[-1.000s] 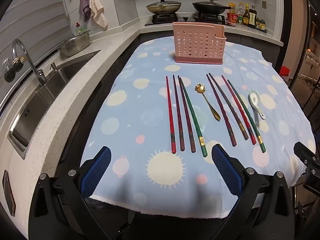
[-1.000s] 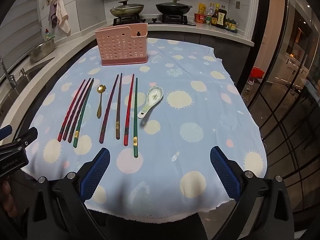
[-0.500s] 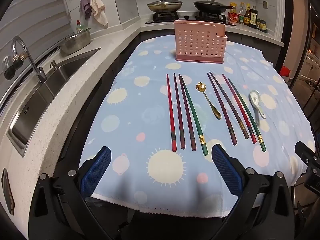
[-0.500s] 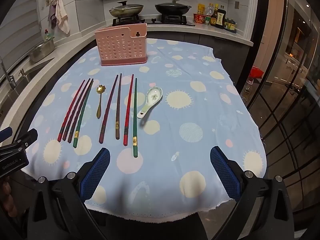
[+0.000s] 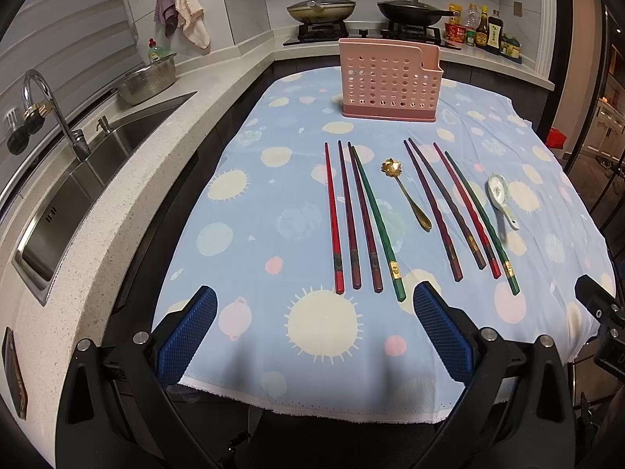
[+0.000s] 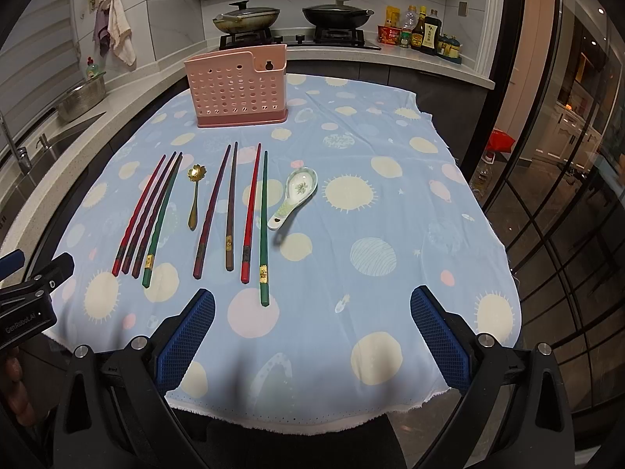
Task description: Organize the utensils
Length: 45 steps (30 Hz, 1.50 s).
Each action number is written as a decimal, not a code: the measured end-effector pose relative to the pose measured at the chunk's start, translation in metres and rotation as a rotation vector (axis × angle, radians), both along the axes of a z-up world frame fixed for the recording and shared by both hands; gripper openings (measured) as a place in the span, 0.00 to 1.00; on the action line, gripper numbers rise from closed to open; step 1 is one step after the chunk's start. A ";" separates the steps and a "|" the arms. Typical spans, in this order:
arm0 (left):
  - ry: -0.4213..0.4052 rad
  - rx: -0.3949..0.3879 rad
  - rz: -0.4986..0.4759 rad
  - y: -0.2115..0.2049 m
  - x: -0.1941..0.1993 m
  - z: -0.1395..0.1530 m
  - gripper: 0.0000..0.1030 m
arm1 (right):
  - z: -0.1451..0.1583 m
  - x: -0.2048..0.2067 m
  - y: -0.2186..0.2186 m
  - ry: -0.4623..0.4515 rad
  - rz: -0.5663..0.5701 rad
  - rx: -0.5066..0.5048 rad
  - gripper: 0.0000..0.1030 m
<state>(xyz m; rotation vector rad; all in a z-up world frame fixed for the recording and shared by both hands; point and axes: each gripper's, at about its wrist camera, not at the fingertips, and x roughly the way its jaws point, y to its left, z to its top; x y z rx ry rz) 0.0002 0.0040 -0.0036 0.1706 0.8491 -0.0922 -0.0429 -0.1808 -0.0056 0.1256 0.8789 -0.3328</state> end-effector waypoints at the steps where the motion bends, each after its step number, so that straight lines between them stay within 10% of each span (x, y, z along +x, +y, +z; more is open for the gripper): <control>1: 0.000 0.001 -0.001 0.000 0.000 0.000 0.93 | 0.000 0.000 0.000 0.000 0.000 0.000 0.93; 45: 0.002 0.001 0.003 0.003 0.000 -0.003 0.93 | -0.001 0.000 -0.001 0.000 -0.001 0.001 0.93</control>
